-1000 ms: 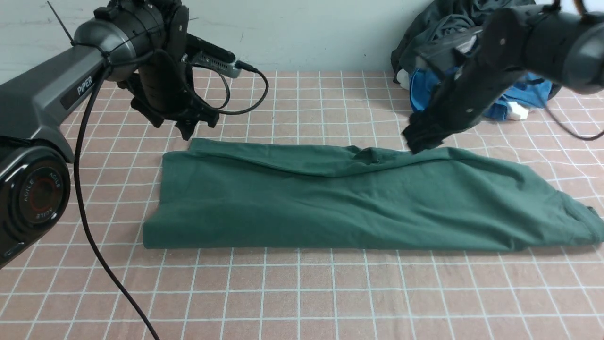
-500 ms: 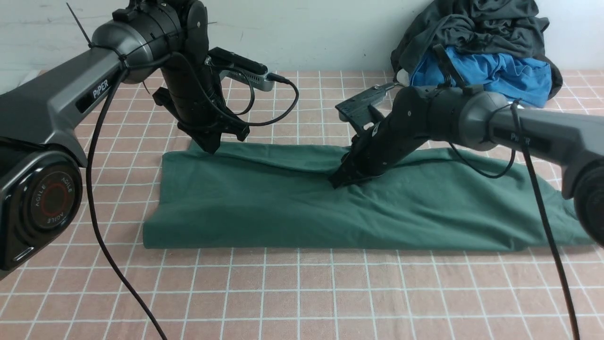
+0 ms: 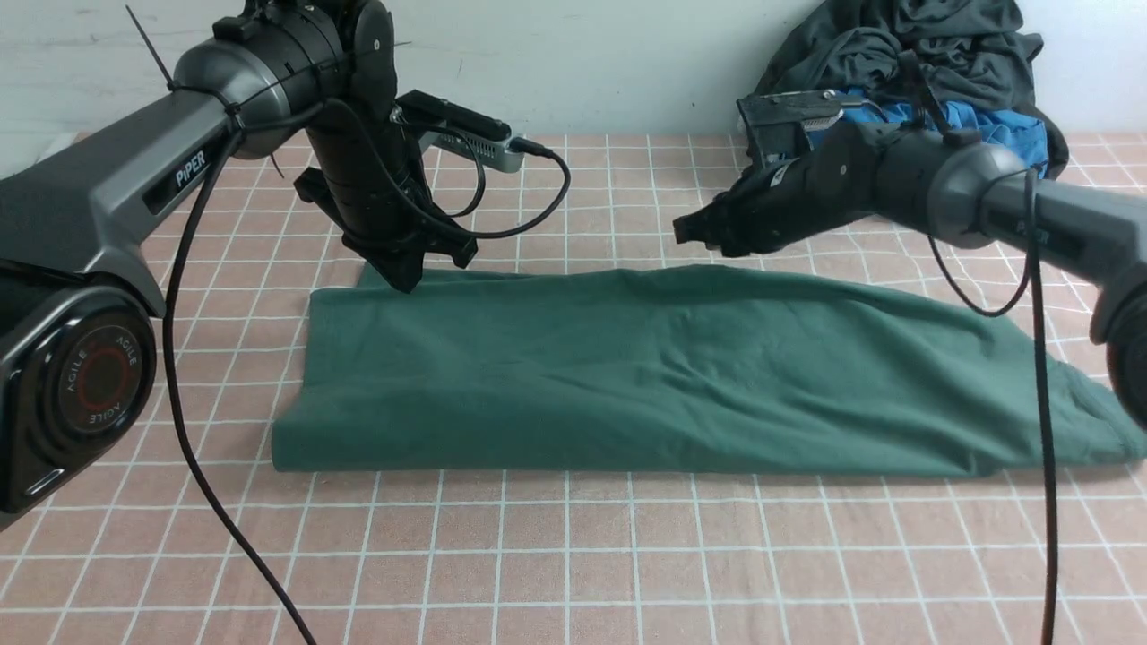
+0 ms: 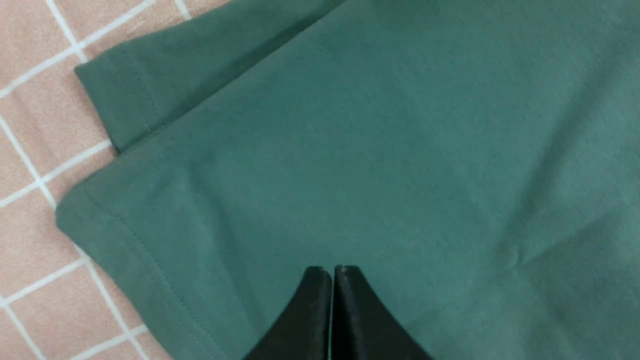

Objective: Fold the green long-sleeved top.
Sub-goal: Use both arms to drag the lower edge of the fabric forward and fold it over the upper edge, then use the right arm to clamp the right edge of the fabric

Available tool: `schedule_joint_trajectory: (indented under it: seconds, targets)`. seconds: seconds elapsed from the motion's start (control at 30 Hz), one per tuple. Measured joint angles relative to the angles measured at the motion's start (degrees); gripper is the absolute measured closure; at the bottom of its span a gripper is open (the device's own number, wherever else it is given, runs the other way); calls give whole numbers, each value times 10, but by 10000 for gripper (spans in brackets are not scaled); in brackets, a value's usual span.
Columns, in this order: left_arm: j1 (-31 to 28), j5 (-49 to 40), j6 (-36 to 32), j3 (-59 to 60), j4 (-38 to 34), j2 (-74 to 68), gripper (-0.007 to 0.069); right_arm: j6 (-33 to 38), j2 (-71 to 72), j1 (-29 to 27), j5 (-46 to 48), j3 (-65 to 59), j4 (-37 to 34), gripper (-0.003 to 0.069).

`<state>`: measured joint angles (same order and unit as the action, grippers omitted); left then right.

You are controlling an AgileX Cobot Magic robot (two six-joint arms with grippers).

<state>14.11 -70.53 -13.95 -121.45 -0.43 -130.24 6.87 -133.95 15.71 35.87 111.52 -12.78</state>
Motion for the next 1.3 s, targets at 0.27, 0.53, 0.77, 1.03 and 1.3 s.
schedule_joint_trajectory:
  seconds: [0.27,0.53,0.77,1.03,1.3]
  targets:
    - [12,1,-30,107,-73,52,628,74,116,1,224,29,71,585]
    - [41,64,-35,296,-65,102,628,77,188,-35,349,15,117,585]
    - [28,127,-29,357,-62,104,628,43,304,-128,332,-162,122,585]
    - [25,131,-29,362,-72,104,628,24,318,-261,241,-335,113,579]
    - [25,128,-35,362,-77,104,628,21,252,-313,202,-349,100,375]
